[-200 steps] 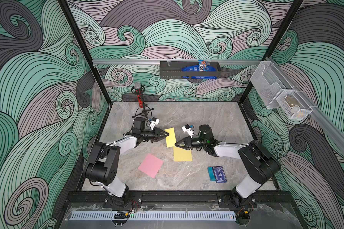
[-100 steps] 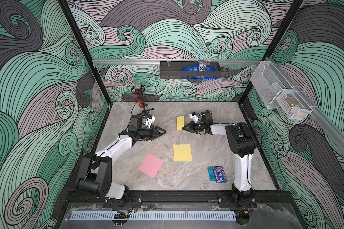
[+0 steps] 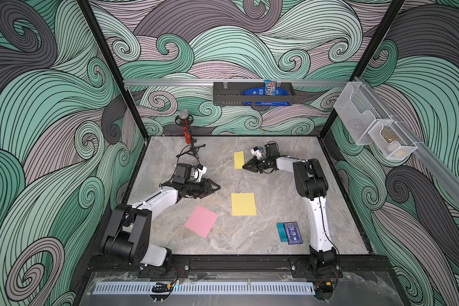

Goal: Fold the square paper along the opposite sides
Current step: Place the paper at the center of the board.

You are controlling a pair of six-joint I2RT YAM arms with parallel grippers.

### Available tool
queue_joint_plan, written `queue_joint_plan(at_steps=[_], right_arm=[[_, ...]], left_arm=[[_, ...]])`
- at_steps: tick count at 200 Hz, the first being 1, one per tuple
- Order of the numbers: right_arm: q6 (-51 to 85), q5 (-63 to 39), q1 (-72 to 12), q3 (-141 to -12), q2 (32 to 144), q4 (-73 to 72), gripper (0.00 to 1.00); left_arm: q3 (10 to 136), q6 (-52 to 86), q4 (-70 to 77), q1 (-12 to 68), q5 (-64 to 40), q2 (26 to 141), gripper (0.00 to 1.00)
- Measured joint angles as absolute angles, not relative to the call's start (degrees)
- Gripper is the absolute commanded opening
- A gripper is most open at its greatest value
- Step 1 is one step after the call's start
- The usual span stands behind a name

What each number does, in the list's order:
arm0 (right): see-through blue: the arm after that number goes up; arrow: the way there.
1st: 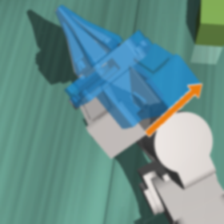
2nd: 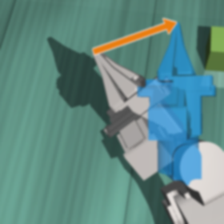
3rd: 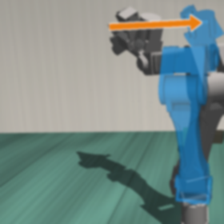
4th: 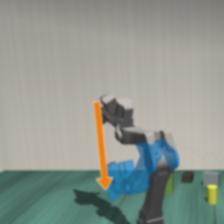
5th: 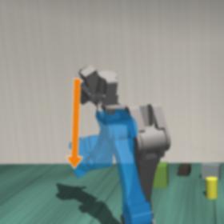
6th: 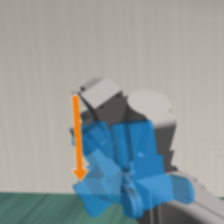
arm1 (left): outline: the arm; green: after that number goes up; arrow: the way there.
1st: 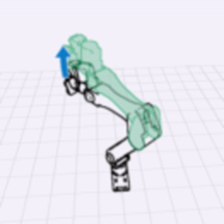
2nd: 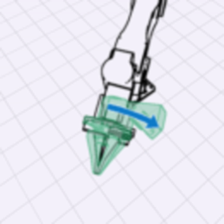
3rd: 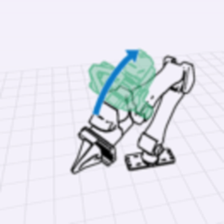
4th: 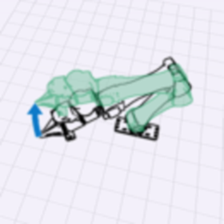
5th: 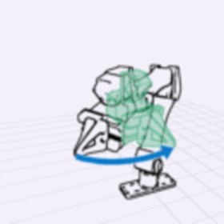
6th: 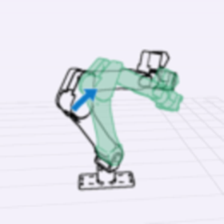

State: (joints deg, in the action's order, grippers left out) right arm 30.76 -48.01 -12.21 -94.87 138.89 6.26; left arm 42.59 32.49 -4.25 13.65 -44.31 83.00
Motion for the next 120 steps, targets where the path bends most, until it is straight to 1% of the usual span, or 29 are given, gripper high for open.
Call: queue_joint_plan(at_steps=[12, 33, 46, 79, 99, 120], right_arm=[[30.79, -48.58, -11.81, -94.96, 138.89, 6.42, 0.21], [30.81, -48.58, -11.35, -95.94, 138.87, 7.20, 0.27], [30.52, -48.16, -11.22, -96.75, 138.87, 8.38, 0.30], [28.93, -46.00, -11.05, -97.30, 137.88, 11.57, 0.33], [27.77, -42.65, -10.90, -94.37, 134.13, 13.37, 0.37], [26.15, -38.26, -10.90, -88.29, 125.80, 14.68, 0.38]], left_arm=[[42.59, 32.42, -4.27, 13.65, -44.10, 83.00, 0.49], [42.59, 32.05, -4.29, 13.65, -43.70, 83.00, 0.49], [42.61, 31.88, -4.32, 13.65, -43.40, 83.00, 0.49], [42.59, 31.51, -4.43, 13.65, -42.28, 82.76, 0.48], [42.59, 31.44, -4.80, 13.65, -41.32, 81.36, 0.48], [42.61, 31.44, -5.02, 13.89, -40.01, 79.88, 0.48]])
